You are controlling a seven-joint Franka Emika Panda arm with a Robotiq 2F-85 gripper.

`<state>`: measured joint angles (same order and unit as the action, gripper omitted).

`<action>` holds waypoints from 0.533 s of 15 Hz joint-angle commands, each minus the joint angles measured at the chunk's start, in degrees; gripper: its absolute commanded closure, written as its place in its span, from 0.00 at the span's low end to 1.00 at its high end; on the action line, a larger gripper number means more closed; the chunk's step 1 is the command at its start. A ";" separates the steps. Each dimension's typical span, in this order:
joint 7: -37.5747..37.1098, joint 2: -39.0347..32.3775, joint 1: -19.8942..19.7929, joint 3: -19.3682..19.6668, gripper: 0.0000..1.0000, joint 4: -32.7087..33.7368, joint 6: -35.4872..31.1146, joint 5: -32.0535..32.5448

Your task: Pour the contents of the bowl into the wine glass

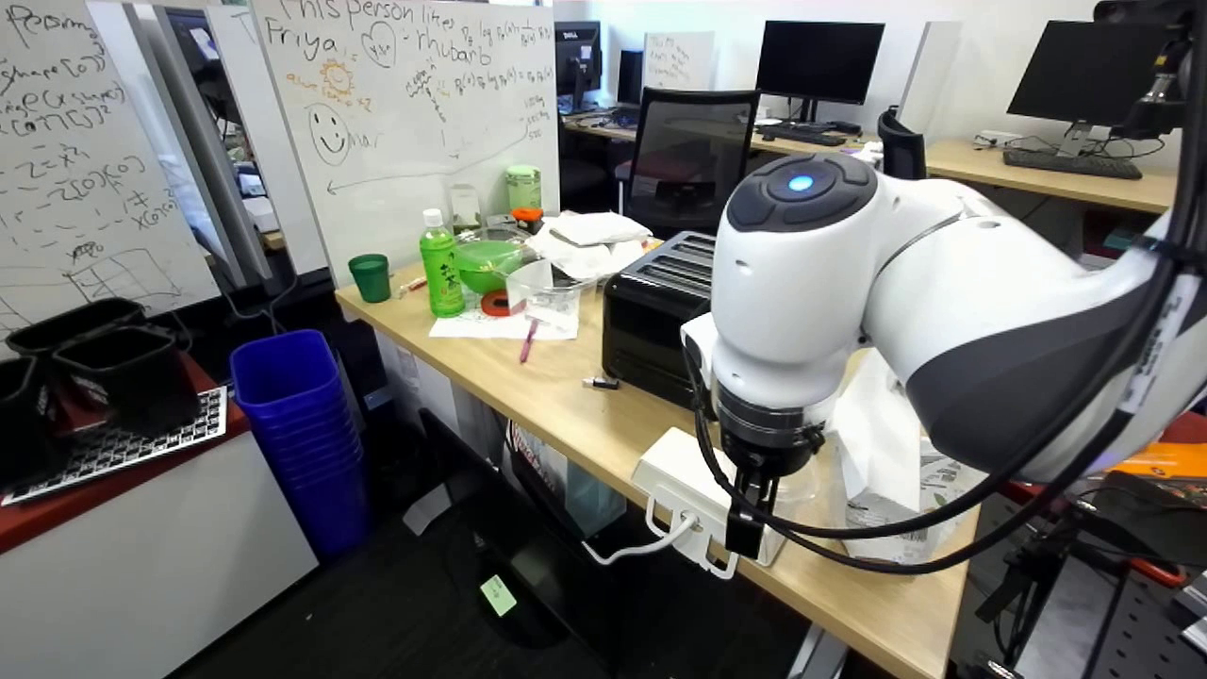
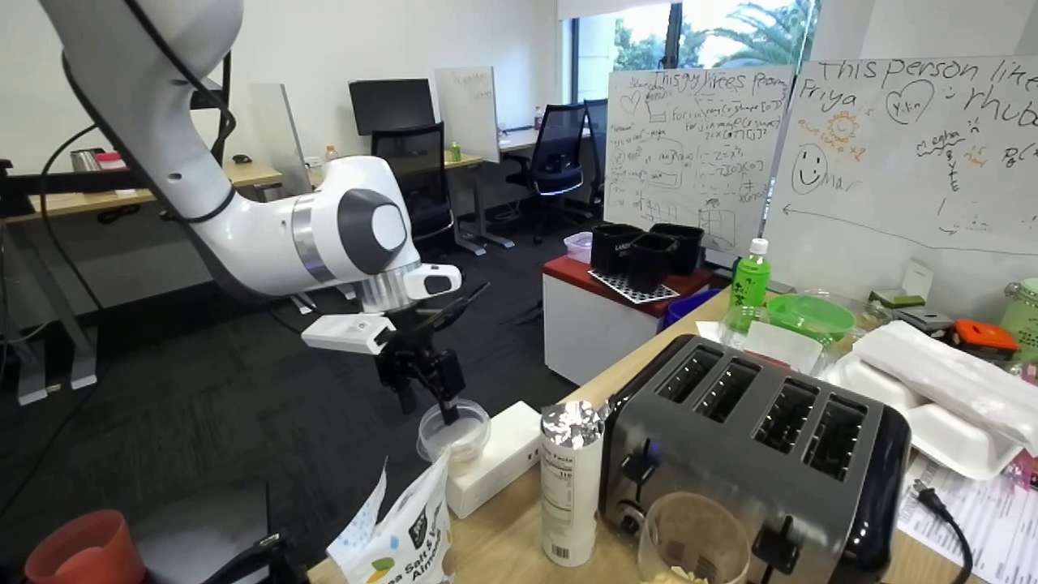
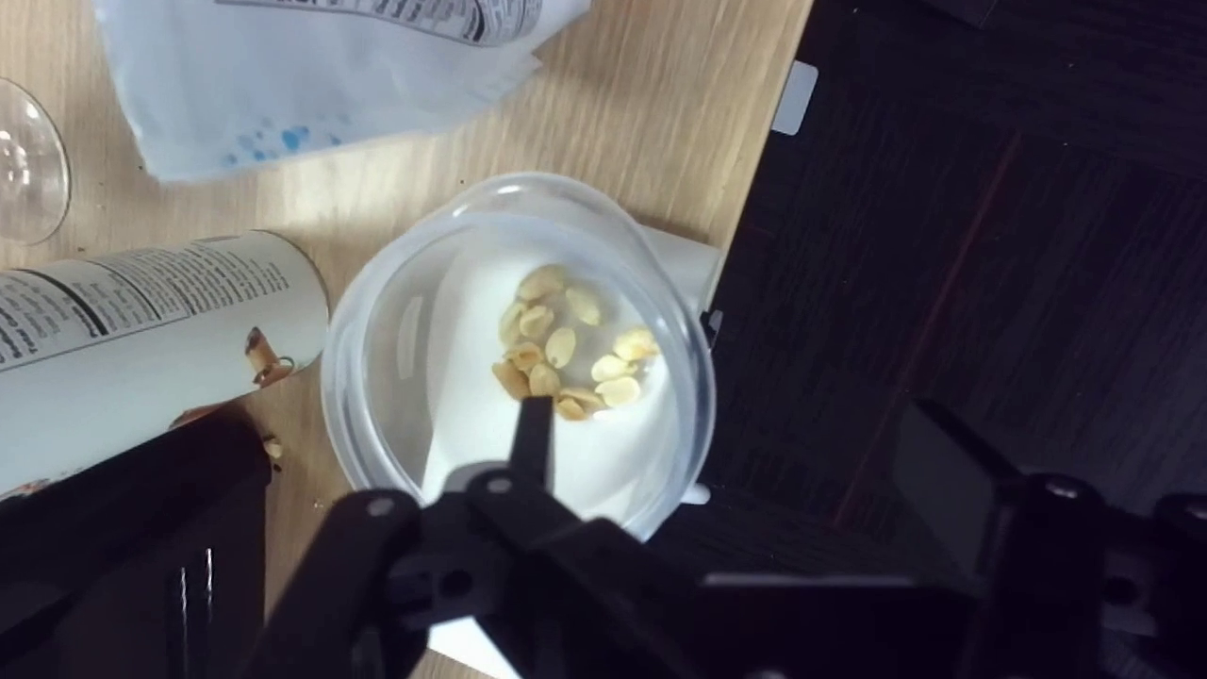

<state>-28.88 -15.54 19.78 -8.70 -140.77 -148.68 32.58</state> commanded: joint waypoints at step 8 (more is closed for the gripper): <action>-4.94 -3.05 3.03 4.49 0.88 2.04 -0.54 5.92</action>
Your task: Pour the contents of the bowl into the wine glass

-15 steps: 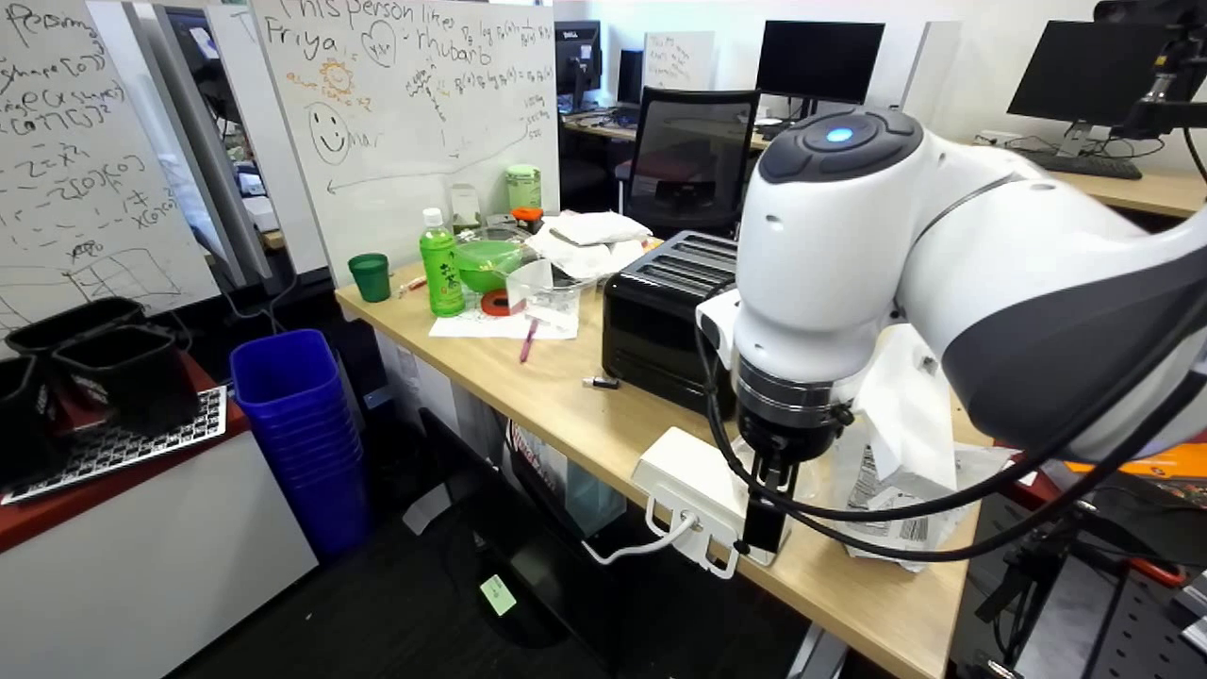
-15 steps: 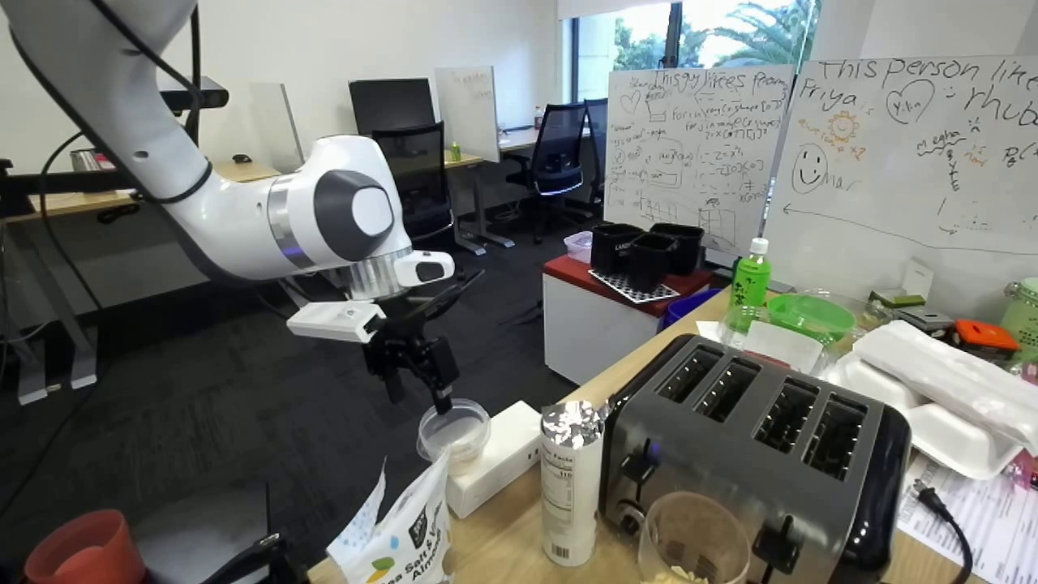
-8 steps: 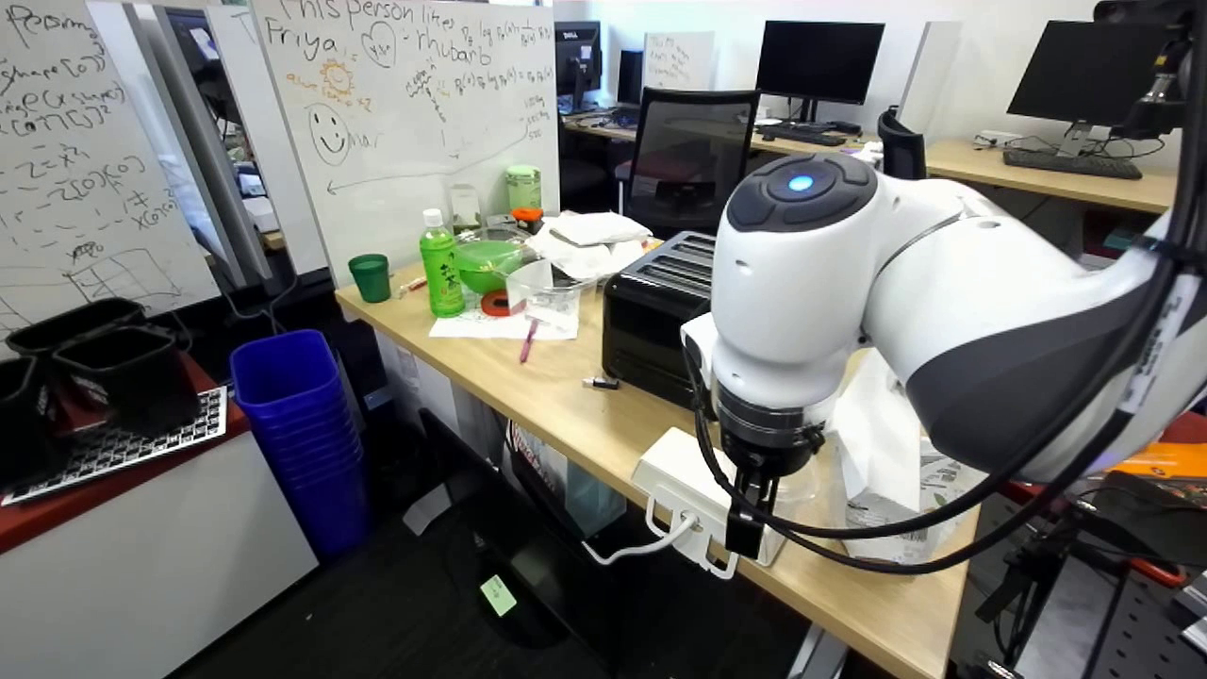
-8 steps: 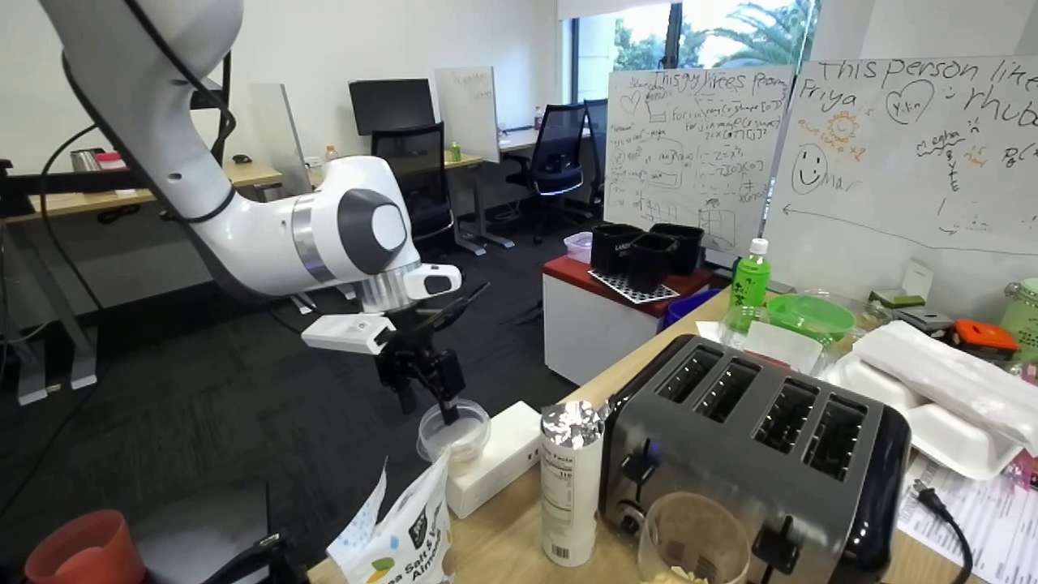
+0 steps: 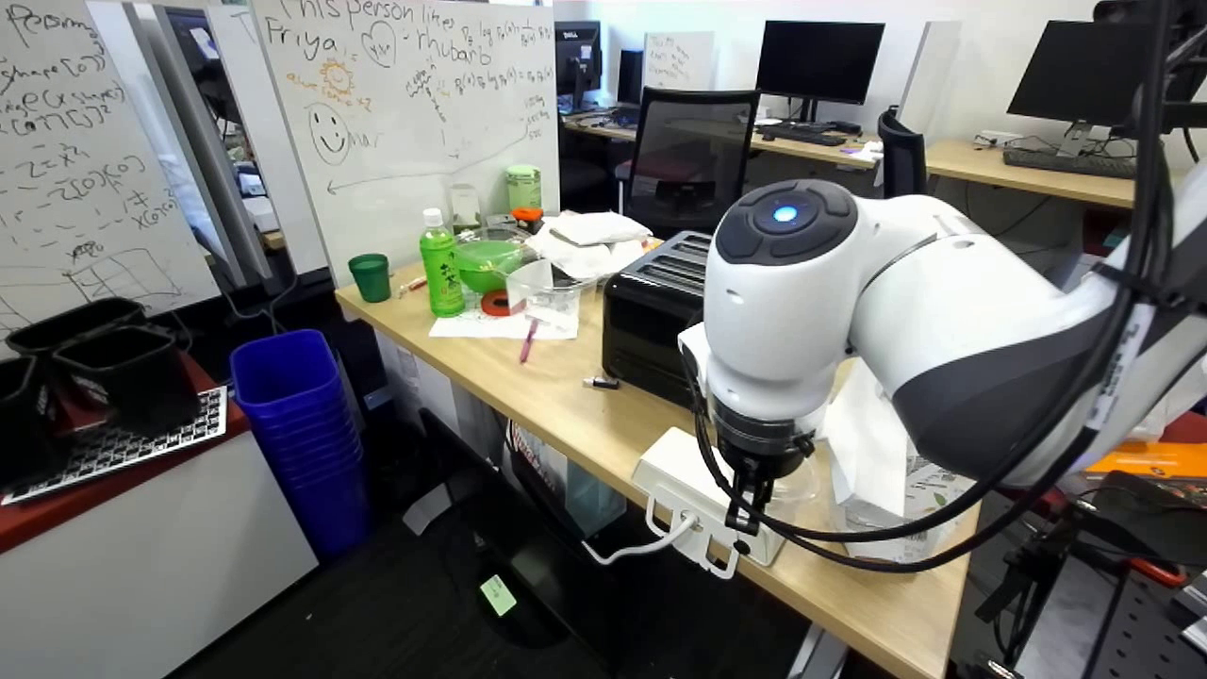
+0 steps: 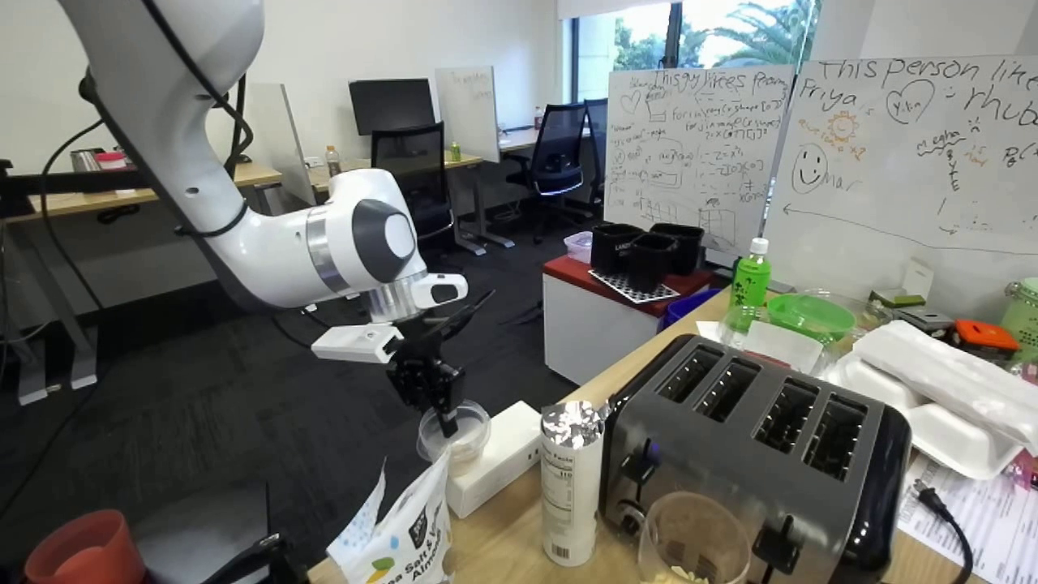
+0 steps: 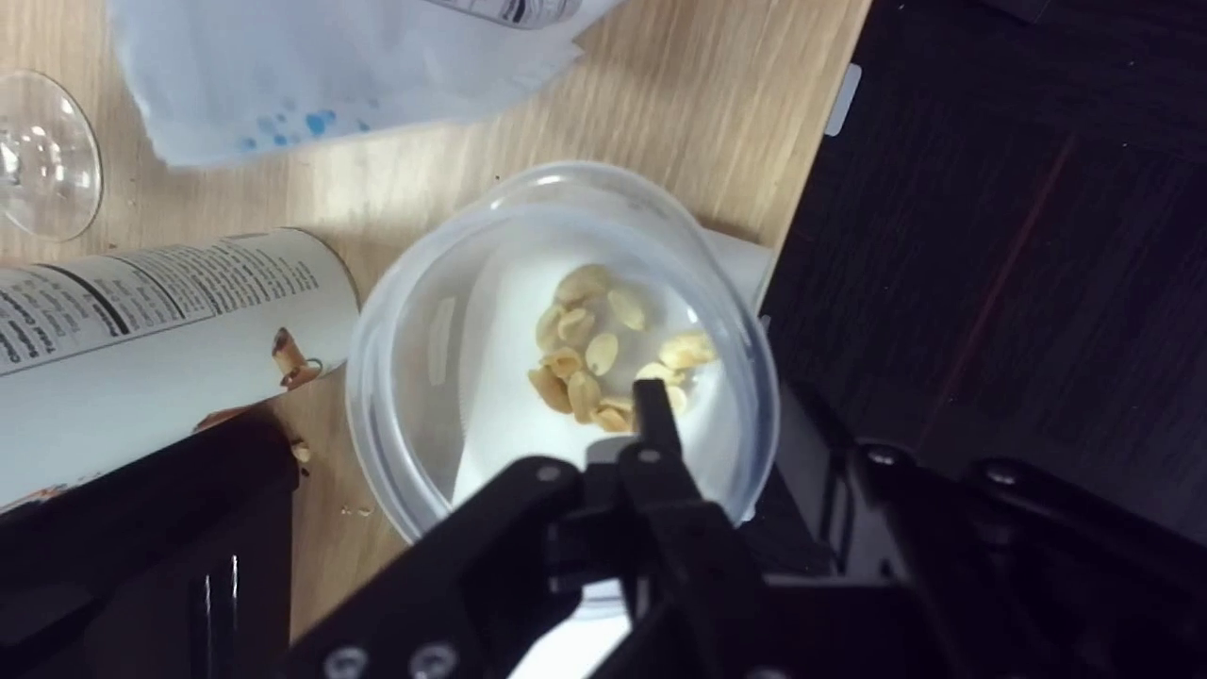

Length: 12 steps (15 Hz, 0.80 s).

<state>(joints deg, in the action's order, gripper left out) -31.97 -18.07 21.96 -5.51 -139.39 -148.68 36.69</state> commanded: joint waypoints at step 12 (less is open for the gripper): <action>1.81 10.38 -3.09 -1.13 0.98 -3.24 -6.63 -13.96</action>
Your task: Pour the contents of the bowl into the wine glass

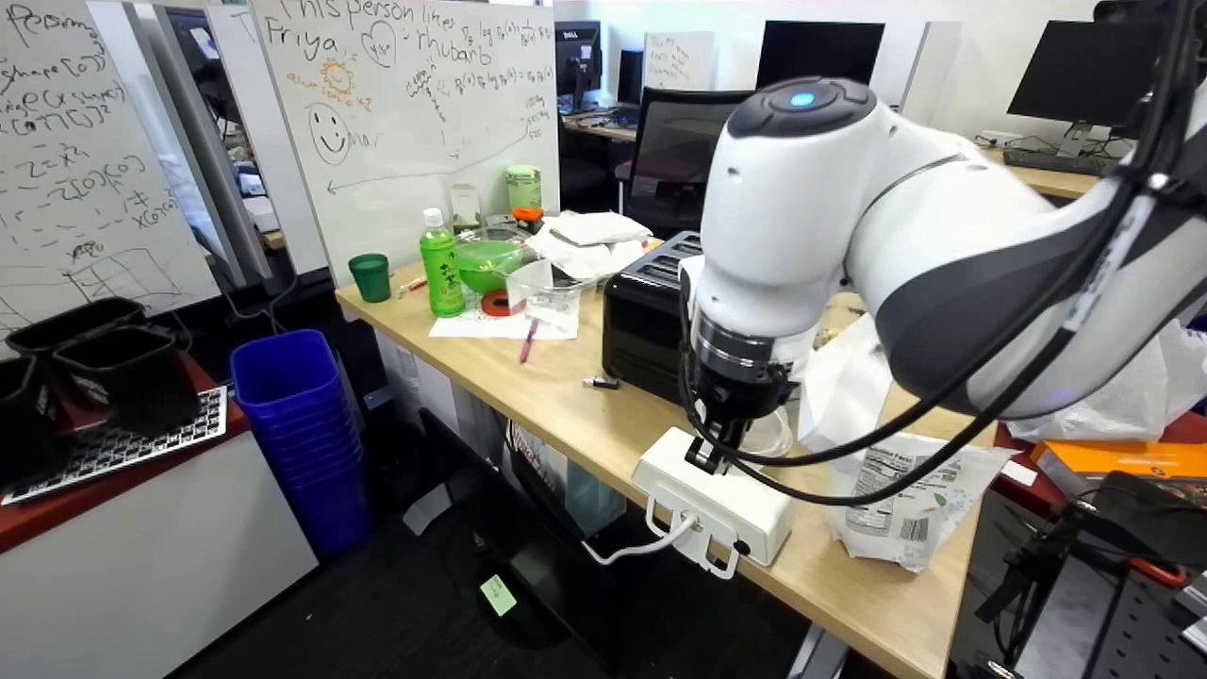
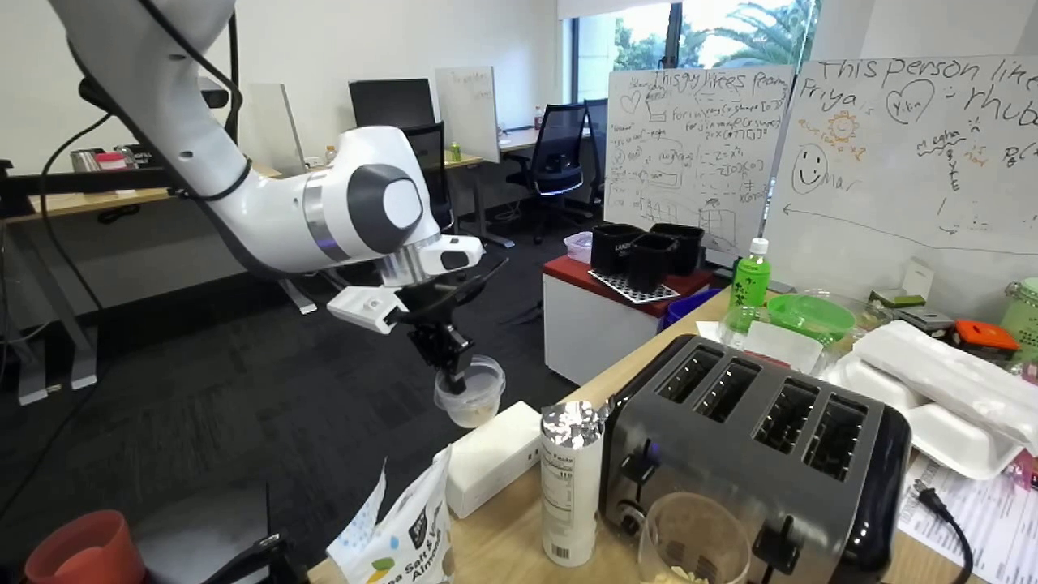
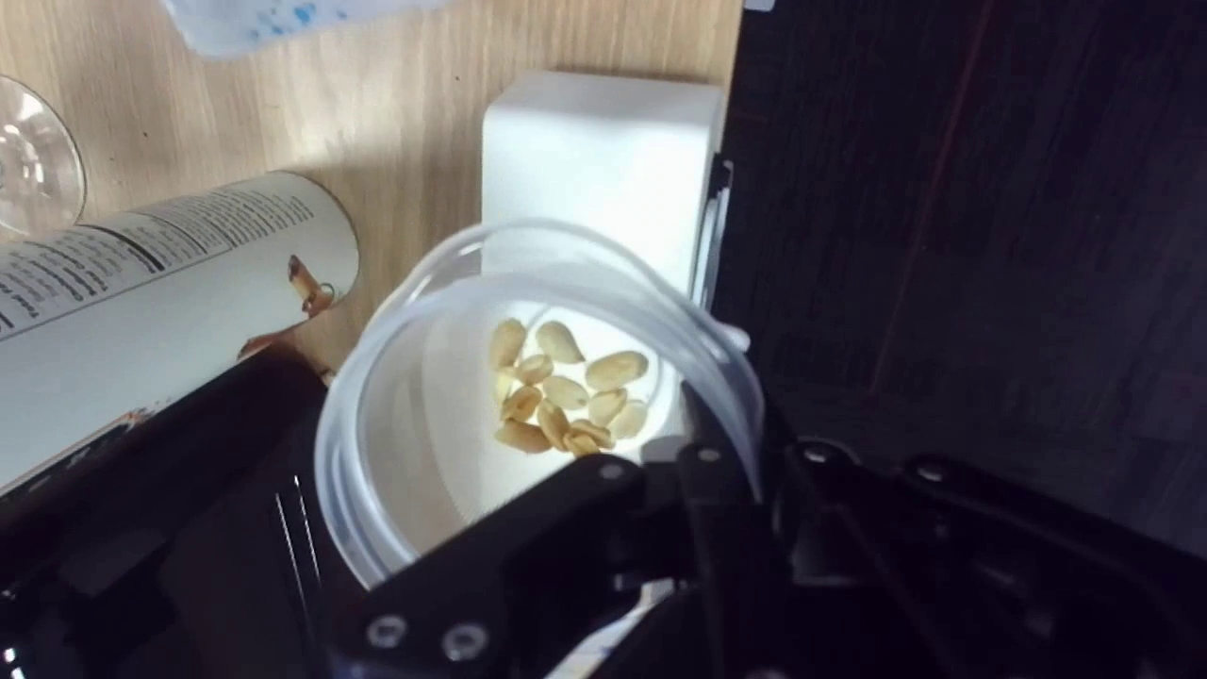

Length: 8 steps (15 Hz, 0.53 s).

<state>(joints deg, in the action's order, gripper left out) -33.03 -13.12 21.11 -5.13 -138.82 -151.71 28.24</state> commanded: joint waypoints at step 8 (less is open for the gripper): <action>19.48 22.34 -4.91 -2.65 0.98 -9.07 -6.86 -27.27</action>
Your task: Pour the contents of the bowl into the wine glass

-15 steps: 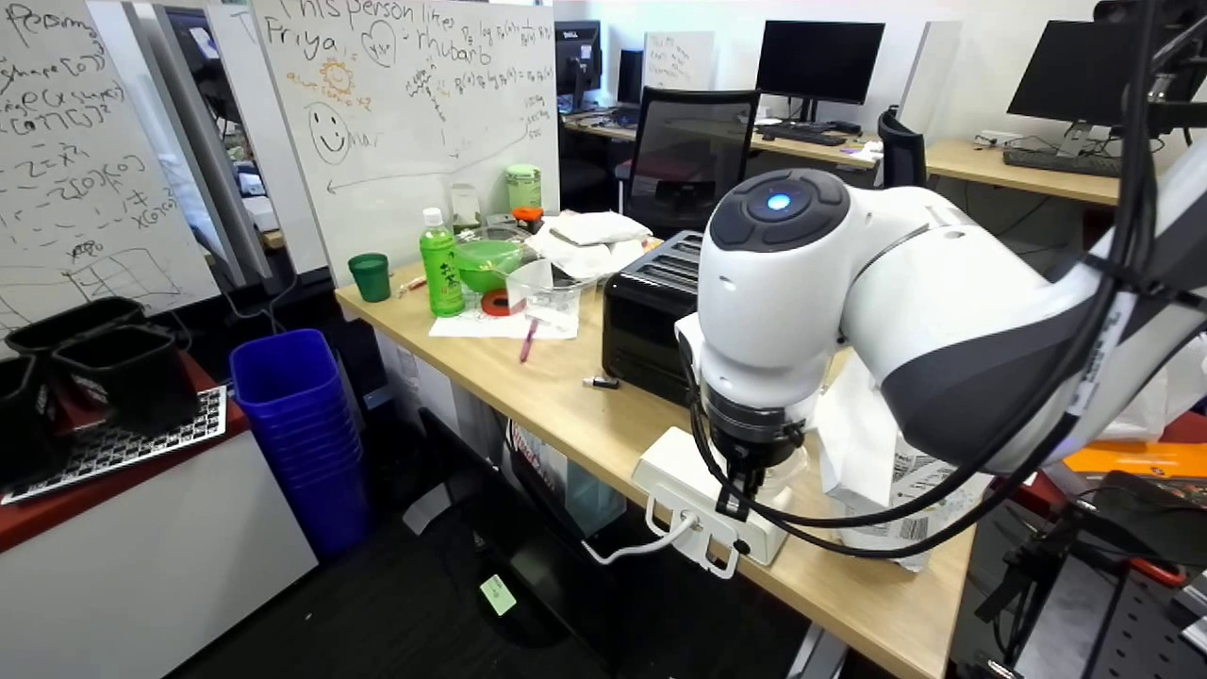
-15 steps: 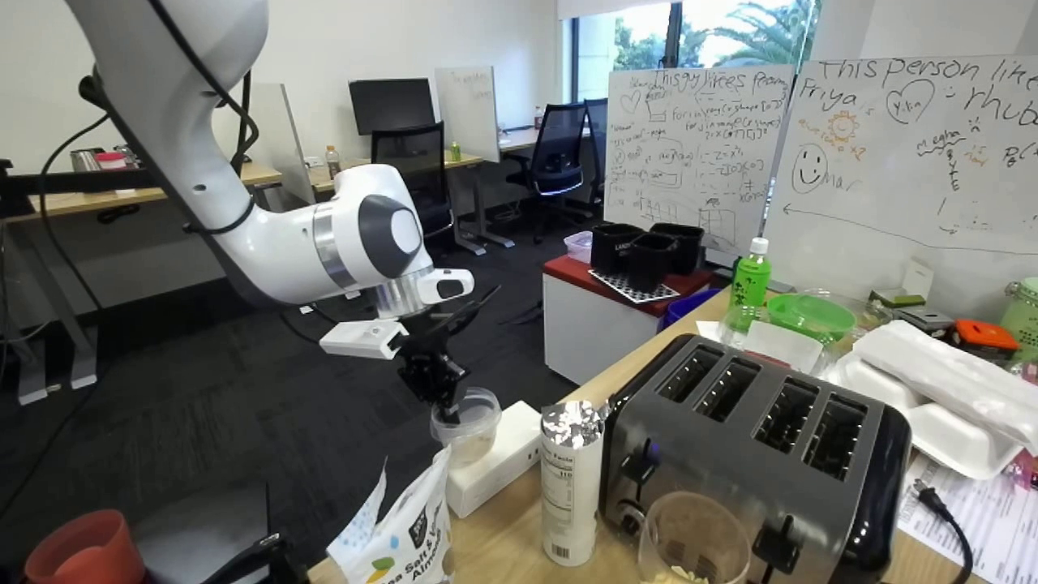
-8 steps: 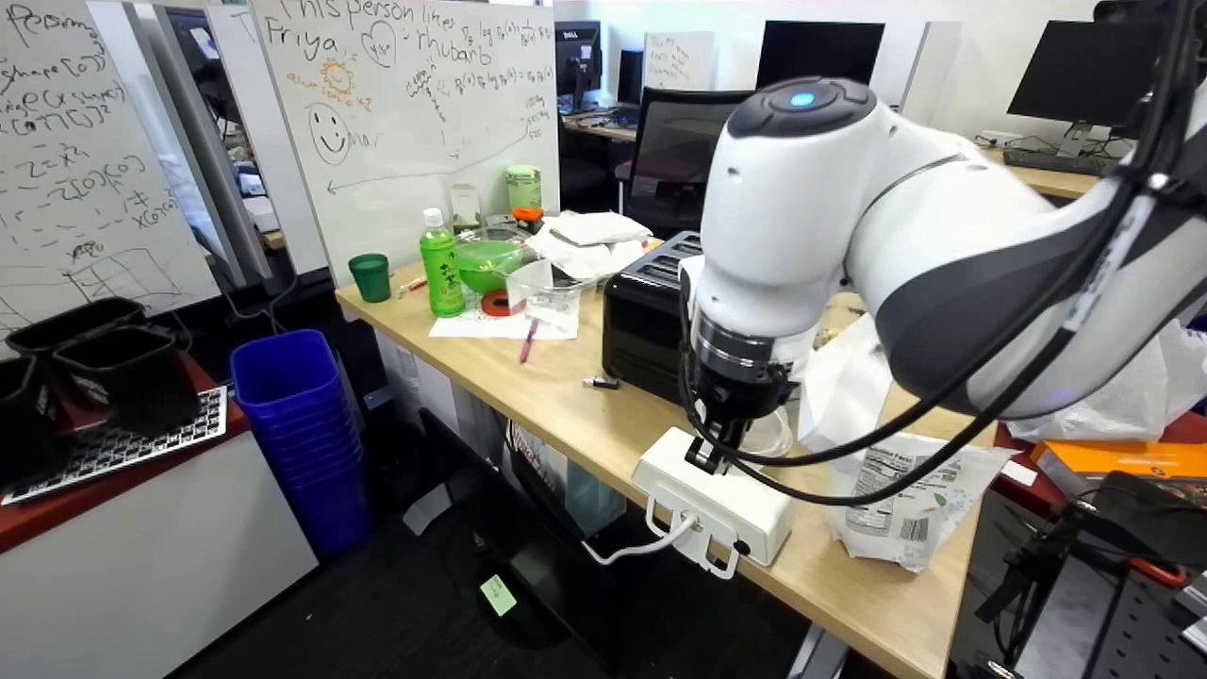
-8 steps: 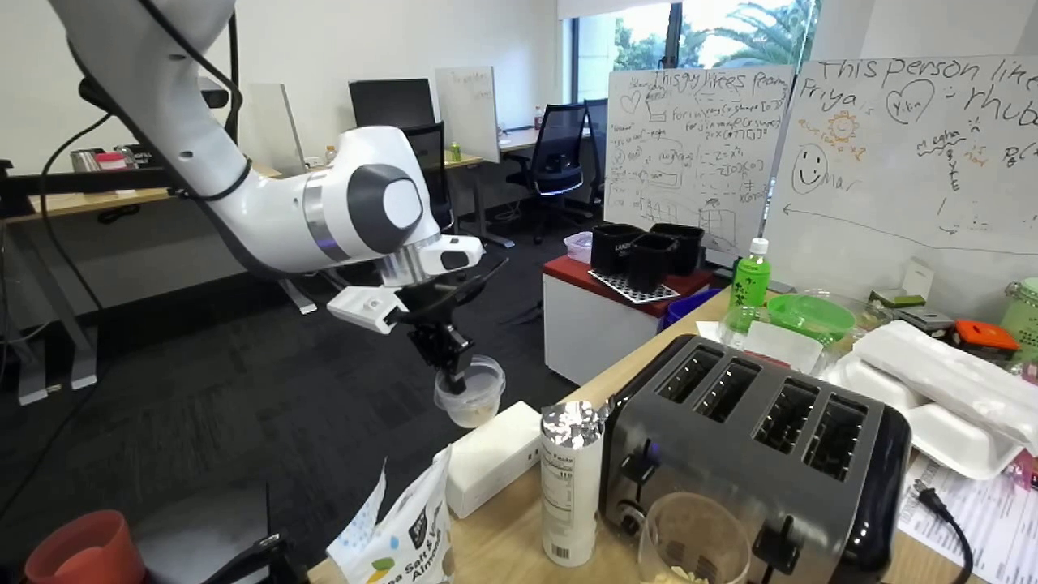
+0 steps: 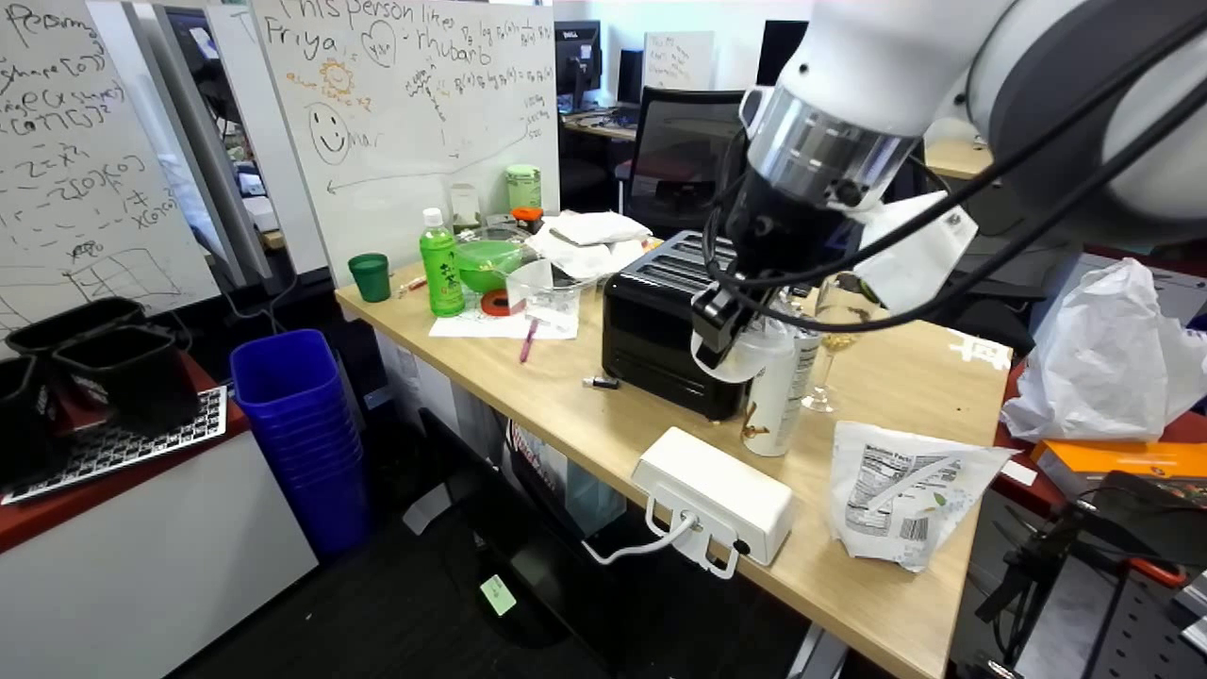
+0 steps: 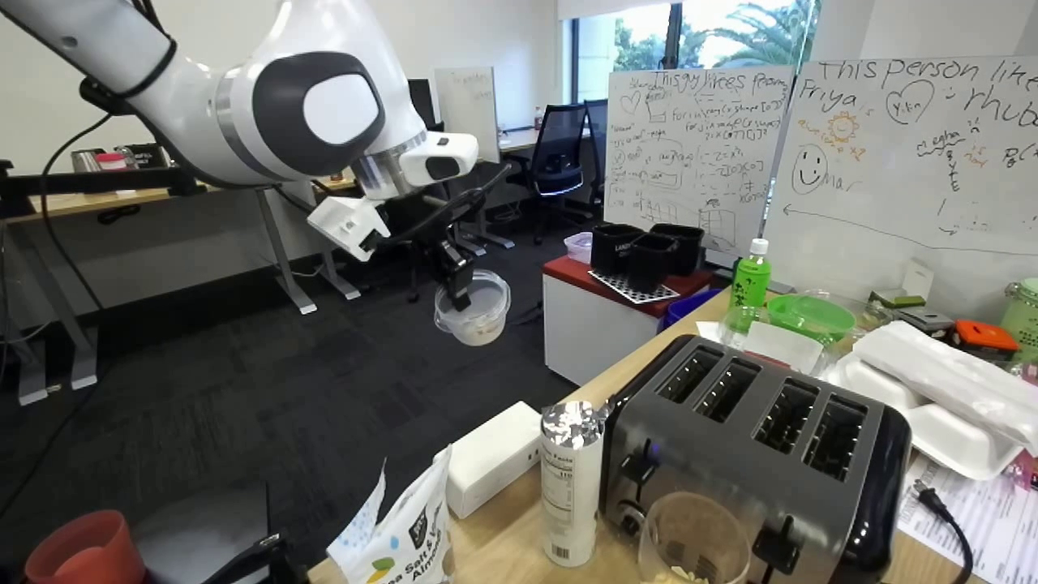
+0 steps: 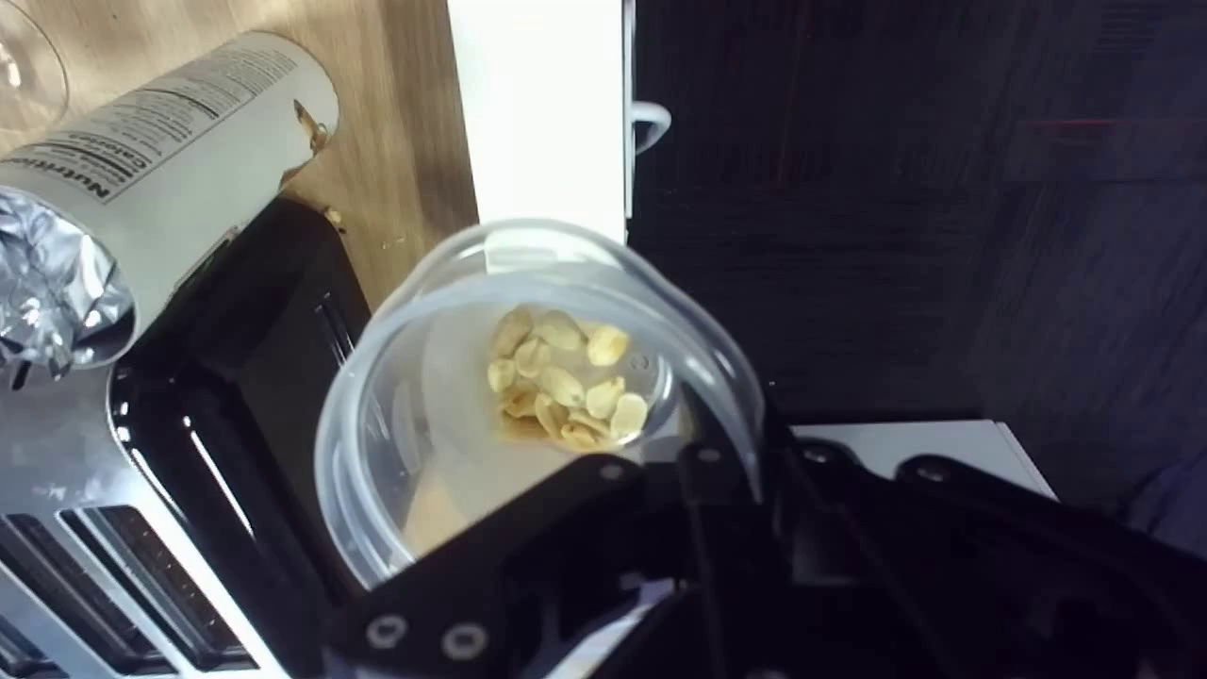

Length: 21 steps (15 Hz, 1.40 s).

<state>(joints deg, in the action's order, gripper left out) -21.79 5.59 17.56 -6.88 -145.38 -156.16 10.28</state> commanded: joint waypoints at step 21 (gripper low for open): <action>34.50 5.96 -0.92 7.70 0.98 1.68 3.26 -37.66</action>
<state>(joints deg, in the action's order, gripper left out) 10.62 13.22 17.12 0.31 -145.89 -154.27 -23.52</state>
